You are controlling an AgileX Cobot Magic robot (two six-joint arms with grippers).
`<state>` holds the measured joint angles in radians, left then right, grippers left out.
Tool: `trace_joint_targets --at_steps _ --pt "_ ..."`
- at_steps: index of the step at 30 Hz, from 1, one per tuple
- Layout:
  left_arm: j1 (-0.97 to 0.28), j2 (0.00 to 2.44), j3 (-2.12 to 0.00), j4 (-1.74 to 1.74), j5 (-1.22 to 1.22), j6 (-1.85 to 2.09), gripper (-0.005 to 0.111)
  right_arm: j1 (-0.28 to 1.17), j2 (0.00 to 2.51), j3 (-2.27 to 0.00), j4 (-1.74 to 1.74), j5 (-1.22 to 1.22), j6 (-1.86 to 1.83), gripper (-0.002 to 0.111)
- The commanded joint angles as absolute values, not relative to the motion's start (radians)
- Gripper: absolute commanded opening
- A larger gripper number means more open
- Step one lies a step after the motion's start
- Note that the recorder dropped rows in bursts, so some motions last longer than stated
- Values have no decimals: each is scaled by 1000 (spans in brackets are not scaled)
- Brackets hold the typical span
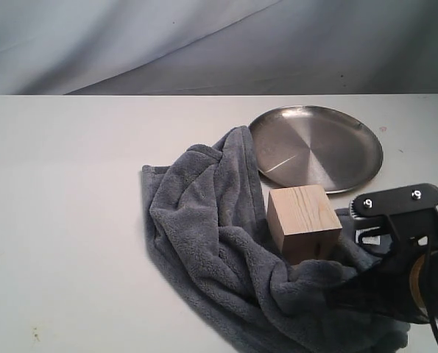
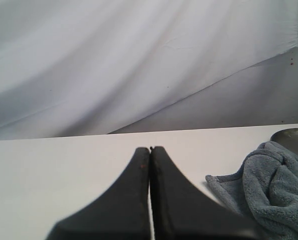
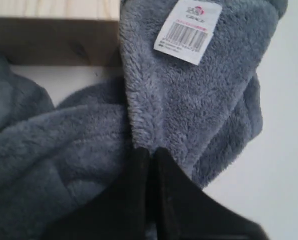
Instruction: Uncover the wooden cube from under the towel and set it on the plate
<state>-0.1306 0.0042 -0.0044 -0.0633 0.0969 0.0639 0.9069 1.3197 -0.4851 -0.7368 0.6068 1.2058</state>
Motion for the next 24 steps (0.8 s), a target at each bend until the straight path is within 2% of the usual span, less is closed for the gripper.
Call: trace_joint_targets --at_steps 1,5,8,12,15,21,24 --pt "-128 0 0 -66 86 62 0 907 1336 -456 -758 577 1212 0" --pt "-128 0 0 -66 86 62 0 907 1345 -456 -871 523 1309 4" --pt "-128 0 0 -66 86 62 0 907 1345 -456 -931 508 1332 19" --pt "-128 0 0 -66 86 62 0 907 1345 -456 -935 508 1343 47" --pt "-128 0 0 -66 86 62 0 907 1334 -456 -935 508 1343 59" --pt "-128 0 0 -66 86 62 0 907 1192 -456 -893 508 1323 59" --pt "-128 0 0 -66 86 62 0 907 1081 -456 -716 508 1178 59"
